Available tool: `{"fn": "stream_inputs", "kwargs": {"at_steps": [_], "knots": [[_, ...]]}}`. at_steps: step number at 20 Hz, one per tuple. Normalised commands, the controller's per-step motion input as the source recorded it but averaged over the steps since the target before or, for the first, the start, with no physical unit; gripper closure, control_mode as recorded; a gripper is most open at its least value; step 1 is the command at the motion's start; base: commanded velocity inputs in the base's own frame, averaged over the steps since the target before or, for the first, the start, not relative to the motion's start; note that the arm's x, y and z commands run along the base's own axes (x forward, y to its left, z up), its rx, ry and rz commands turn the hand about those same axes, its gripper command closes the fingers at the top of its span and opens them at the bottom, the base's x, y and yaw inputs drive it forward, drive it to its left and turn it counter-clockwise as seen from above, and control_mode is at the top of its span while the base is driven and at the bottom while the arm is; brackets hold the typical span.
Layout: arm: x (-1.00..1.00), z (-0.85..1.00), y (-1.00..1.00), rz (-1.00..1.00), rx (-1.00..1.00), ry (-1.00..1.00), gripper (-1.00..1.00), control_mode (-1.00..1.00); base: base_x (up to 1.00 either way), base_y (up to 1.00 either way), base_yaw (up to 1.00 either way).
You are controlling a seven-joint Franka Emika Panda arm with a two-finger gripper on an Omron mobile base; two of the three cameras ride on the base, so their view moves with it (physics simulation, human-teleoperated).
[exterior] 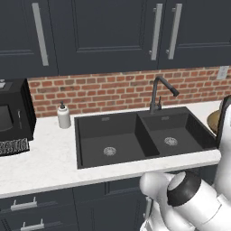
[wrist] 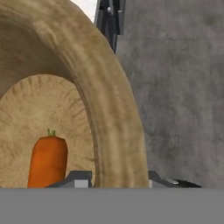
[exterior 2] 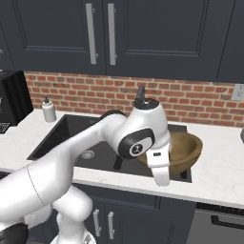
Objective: Pick the carrot from the sink and place it in the bowl. Then pick the bowl and place it in the microwave. Then close the microwave door and press the start button.
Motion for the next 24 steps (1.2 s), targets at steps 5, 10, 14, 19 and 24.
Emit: {"fn": "stream_inputs", "kwargs": {"at_steps": [5, 10, 14, 19, 24], "knots": [[-0.47, 0.28, 0.67, -0.01, 0.05, -0.07, 1.0, -1.0, 0.0, 0.0, 0.0], [-0.38, 0.26, 0.74, 0.0, 0.05, -0.14, 1.0, -1.0, 0.0, 0.0, 0.0], [-0.35, 0.34, 0.72, 0.0, 0.08, -0.06, 1.0, -1.0, 0.0, 0.0, 0.0], [-0.37, 0.6, 0.73, 0.0, 0.07, 0.0, 1.0, -1.0, 0.0, 0.0, 0.0], [-0.27, 0.71, 0.62, 0.0, 0.04, 0.0, 1.0, -1.0, 0.0, 0.0, 0.0]]}}
